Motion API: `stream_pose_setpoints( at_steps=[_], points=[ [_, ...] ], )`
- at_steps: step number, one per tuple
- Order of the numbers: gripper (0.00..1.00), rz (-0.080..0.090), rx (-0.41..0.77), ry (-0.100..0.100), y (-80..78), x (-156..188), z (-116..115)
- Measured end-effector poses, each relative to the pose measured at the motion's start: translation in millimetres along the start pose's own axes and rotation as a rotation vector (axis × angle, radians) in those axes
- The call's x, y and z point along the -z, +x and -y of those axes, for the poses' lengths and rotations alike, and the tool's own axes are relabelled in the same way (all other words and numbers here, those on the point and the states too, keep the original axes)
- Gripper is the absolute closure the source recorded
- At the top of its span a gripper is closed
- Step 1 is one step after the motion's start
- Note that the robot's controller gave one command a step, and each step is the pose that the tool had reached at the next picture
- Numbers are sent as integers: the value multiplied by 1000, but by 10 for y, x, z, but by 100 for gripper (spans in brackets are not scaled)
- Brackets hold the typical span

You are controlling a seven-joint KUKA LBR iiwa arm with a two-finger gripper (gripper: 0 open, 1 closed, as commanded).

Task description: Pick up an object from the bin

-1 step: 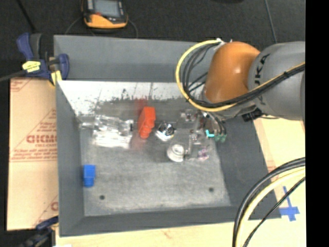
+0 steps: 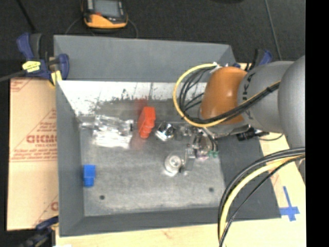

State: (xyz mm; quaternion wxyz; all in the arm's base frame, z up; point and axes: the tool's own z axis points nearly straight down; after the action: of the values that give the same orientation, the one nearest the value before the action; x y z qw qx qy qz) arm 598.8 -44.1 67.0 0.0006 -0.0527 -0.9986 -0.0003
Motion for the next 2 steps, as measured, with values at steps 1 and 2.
stream_pose_setpoints(
  at_steps=[1,2],
  points=[
    [0,3,98,1,438,34,-213],
    [0,2,398,1,995,31,-355]
  ],
)
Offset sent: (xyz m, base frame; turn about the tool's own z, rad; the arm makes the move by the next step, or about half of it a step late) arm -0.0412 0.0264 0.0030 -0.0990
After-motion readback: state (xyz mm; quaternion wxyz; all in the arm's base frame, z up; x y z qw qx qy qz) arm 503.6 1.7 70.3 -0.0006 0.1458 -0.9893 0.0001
